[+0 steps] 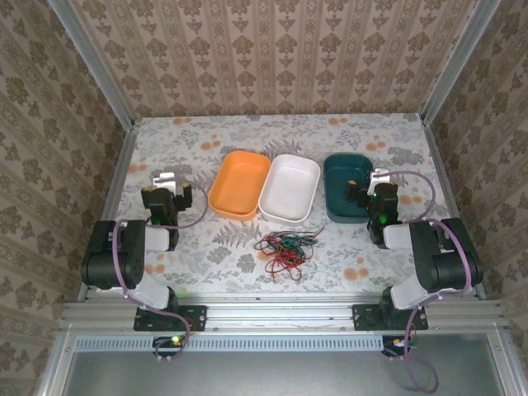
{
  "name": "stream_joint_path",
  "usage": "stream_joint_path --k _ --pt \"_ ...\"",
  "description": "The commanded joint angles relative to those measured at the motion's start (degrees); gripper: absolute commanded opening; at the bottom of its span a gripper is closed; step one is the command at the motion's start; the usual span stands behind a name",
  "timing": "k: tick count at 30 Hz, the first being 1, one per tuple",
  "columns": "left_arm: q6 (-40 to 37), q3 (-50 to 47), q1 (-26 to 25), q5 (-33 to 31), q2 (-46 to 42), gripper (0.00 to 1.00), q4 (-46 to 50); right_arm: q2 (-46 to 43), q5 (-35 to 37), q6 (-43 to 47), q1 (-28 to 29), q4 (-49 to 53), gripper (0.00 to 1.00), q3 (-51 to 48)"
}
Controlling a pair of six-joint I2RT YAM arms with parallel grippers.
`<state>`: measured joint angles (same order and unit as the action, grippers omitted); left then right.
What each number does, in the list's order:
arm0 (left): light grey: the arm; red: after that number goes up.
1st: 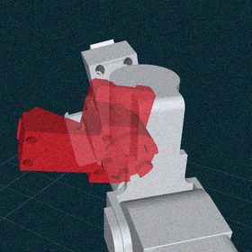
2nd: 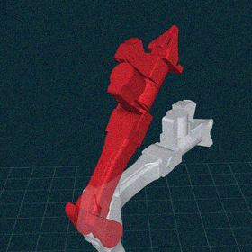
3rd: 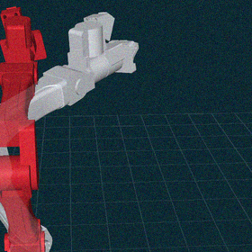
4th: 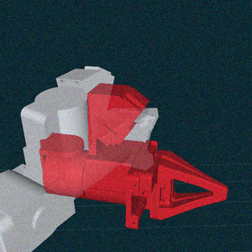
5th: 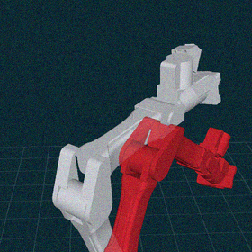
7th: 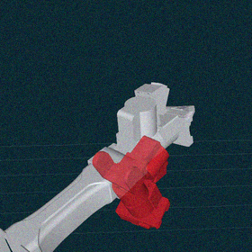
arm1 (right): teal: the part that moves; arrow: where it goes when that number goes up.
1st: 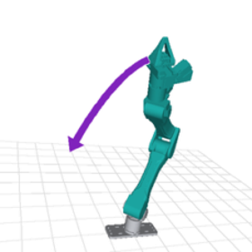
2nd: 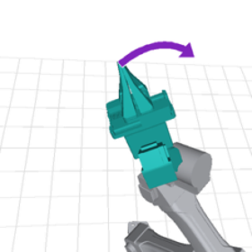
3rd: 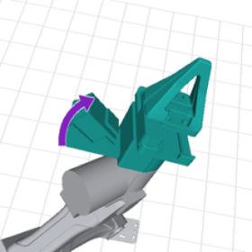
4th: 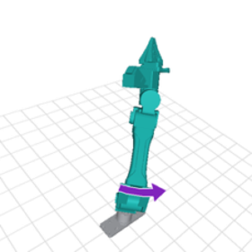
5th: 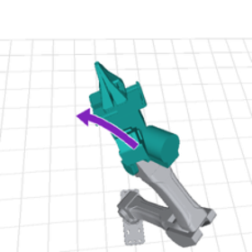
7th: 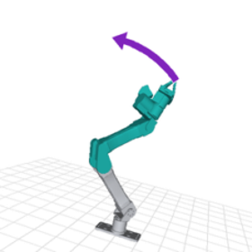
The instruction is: Untangle the cables
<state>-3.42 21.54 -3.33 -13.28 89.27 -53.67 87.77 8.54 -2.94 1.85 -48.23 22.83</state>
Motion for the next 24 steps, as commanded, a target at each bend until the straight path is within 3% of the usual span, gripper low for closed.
stream_joint_path --k 1,24 --pt "0.69 -0.32 0.03 0.27 0.39 1.00 -2.24 -0.27 -0.36 0.31 -0.18 -0.59 1.00 0.55" --pt "1.11 -0.36 0.42 0.80 0.25 1.00 -2.17 -0.32 -1.35 0.05 -0.68 -0.64 1.00 0.49"
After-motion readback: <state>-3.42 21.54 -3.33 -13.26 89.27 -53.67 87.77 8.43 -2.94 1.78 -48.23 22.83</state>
